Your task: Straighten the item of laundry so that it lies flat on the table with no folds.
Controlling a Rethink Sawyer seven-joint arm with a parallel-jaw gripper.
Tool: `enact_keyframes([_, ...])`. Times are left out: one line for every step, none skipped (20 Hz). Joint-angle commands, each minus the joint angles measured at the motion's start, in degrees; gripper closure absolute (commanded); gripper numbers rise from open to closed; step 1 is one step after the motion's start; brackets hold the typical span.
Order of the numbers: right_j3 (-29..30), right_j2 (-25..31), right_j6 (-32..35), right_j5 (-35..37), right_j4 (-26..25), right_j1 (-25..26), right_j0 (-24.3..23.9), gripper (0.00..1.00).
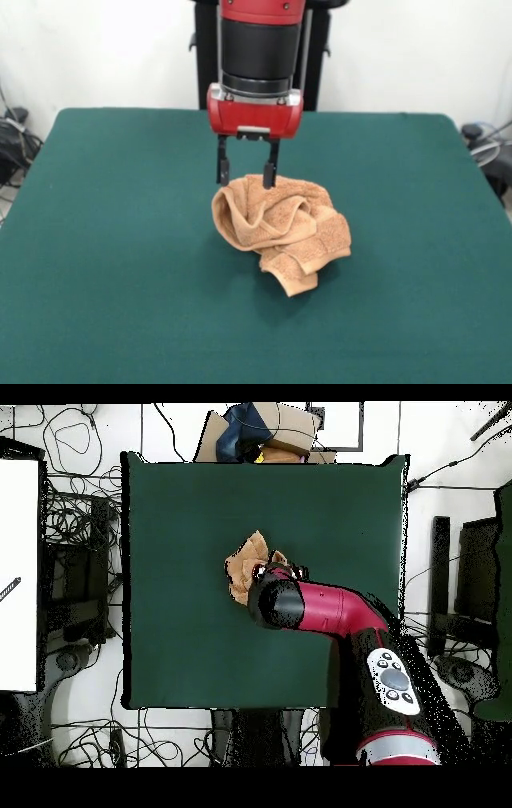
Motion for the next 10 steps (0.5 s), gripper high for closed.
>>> enact_keyframes([2.87, 3.97, 10.45, -1.28, 2.44, 2.0, 1.19, 0.0])
enact_keyframes([2.39, 3.38, 10.9, -1.25, 2.81, 2.35, 1.84, 0.0])
enact_keyframes([1.67, 2.67, 11.43, -0.91, 3.24, 2.73, 2.74, 0.0])
enact_keyframes([1.27, 2.12, 11.95, -1.2, 3.54, 3.16, 3.37, 0.0])
enact_keyframes([0.78, 1.29, 12.6, -1.44, 3.81, 3.6, 4.48, 0.0])
enact_keyframes([0.3, 0.63, 13.04, -1.56, 4.1, 4.04, 5.18, 0.0])
enact_keyframes([0.38, 0.23, 13.24, -1.98, 4.29, 4.12, 5.57, 0.0])
enact_keyframes([0.21, -0.13, 13.37, -2.19, 4.46, 4.32, 5.93, 0.0])
enact_keyframes([0.29, -0.39, 13.4, -2.44, 4.58, 4.35, 6.17, 0.0])
enact_keyframes([0.45, -0.47, 13.27, -2.92, 4.63, 4.49, 6.2, 0.0])
